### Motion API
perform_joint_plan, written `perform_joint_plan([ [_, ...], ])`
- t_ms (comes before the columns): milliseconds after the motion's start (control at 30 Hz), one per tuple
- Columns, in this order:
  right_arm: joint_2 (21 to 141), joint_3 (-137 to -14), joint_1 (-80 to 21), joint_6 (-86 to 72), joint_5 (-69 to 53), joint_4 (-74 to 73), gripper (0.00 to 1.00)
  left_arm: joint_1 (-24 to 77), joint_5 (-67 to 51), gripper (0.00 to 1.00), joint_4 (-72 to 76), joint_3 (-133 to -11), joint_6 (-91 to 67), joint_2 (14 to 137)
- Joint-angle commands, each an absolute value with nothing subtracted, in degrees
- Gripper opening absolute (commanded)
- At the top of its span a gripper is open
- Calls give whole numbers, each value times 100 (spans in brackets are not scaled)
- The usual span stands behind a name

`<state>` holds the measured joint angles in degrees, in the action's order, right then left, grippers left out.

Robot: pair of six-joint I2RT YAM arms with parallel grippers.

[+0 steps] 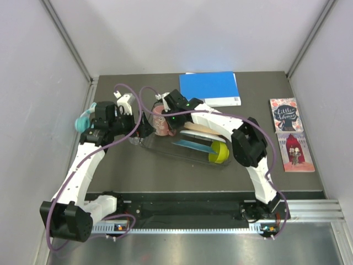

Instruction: Load the mixed dishes into the dish rack

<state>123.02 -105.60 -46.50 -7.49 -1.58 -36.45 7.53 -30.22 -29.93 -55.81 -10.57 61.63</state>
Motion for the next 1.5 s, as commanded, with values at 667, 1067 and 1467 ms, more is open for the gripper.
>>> perform_joint_plan([
  [667, 10750, -8324, -5414, 949, 2380, -687, 0, 712, -3032, 99, -2707, -5458, -1020, 5985],
  [1067, 10977, -8596, -5247, 800, 2549, -940, 0, 712, -3023, 99, -2751, -5484, -1011, 6012],
  [1467, 11277, -9106, -5028, 466, 2725, -1380, 0, 712, -3023, 99, -2768, -5493, -1011, 6021],
])
